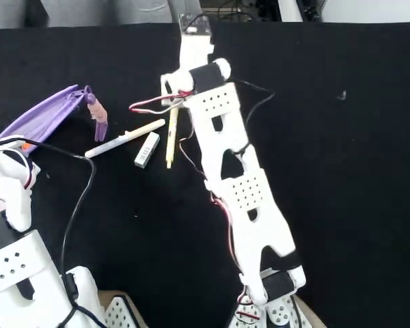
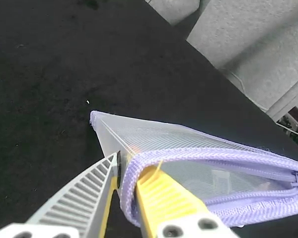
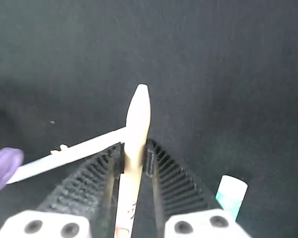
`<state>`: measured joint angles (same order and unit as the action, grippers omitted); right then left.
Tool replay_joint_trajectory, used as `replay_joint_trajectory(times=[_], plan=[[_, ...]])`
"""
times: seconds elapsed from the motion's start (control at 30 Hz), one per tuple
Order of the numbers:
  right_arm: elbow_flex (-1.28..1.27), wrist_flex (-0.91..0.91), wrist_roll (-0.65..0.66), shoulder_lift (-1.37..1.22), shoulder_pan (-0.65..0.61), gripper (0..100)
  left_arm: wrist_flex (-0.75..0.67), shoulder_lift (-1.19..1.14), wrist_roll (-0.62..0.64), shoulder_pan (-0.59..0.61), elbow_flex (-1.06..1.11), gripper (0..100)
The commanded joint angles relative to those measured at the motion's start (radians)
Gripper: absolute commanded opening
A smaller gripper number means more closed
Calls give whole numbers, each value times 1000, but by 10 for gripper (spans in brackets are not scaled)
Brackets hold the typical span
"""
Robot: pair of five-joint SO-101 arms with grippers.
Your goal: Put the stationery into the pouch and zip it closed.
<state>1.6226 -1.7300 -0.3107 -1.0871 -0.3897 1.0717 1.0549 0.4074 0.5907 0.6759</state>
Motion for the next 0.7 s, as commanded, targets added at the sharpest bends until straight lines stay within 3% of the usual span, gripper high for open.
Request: replay_joint_trajectory(times=[0.0,0.4,0.67], plan=[[45,-37,-11,147,8,11,-26,12,11,-1,-13,29],[30,-38,-6,453,8,11,-25,12,11,-1,-13,29],[-260,-37,-5,730,-58,11,-25,12,11,-1,-13,29]])
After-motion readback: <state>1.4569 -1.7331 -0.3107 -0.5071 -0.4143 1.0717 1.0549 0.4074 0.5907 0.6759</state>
